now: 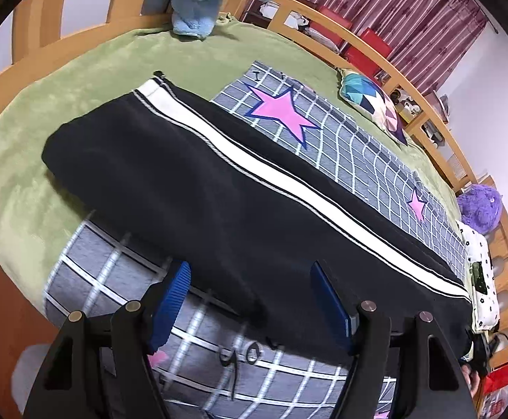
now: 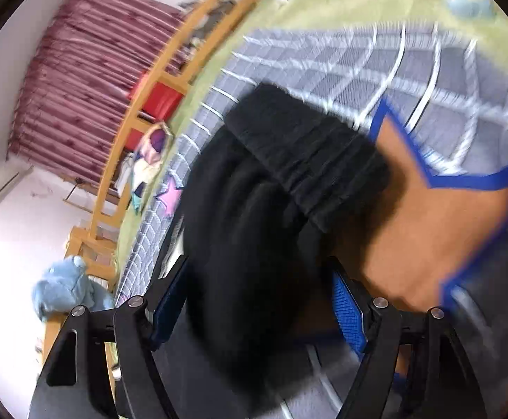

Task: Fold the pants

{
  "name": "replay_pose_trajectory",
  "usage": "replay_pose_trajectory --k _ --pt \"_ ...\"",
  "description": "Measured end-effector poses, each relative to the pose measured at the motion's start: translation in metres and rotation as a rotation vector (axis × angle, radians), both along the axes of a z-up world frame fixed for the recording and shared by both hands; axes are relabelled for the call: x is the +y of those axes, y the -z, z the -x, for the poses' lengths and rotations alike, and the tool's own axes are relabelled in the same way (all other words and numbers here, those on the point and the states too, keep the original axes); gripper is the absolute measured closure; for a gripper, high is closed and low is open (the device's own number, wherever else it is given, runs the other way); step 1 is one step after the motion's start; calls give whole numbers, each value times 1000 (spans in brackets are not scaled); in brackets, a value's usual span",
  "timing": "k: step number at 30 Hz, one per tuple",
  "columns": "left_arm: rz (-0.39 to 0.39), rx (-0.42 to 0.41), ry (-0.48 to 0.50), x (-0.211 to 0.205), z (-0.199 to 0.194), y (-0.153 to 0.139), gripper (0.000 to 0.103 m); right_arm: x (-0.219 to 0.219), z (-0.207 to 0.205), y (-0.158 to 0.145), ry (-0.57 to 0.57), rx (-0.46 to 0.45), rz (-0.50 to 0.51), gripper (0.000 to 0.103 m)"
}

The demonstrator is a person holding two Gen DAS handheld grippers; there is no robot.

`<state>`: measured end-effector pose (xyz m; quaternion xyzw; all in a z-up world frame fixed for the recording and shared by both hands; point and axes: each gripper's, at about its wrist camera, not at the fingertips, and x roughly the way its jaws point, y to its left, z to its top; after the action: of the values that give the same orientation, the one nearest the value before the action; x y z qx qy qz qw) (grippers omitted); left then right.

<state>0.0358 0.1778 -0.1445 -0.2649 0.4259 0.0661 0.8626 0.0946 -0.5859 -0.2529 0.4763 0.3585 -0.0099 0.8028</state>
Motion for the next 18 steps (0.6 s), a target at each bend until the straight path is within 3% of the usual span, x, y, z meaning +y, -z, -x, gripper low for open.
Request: replay_pose_trajectory --k 1,2,3,4,7,9,10,12,14,15,18 --pt "0 1 0 -4 0 0 33 0 -7 4 23 3 -13 47" --pt "1 4 1 -8 -2 1 33 0 -13 1 58 1 -3 55" --pt "0 10 8 -12 -4 0 33 1 -19 -6 64 24 32 74" --pt "-3 8 16 -16 -6 0 33 3 -24 -20 47 10 94 81" --pt "-17 -22 44 -24 -8 -8 33 11 -17 -78 -66 -179 290 81" --pt "-37 -37 52 -27 -9 -13 33 10 -8 -90 -82 -252 339 77" --pt "-46 -40 56 -28 -11 -15 33 7 -10 -86 -92 -232 359 71" --pt "-67 -42 71 -27 -14 -17 33 2 -22 -61 -120 -80 397 61" --pt "-85 -38 78 -23 -17 -19 33 -7 -26 -31 -146 82 367 61" --pt "-89 -42 74 -19 -17 -19 33 -10 -20 -19 -149 122 354 61" --pt "-101 -43 49 -2 -16 -22 33 -8 4 -32 -123 116 417 53"
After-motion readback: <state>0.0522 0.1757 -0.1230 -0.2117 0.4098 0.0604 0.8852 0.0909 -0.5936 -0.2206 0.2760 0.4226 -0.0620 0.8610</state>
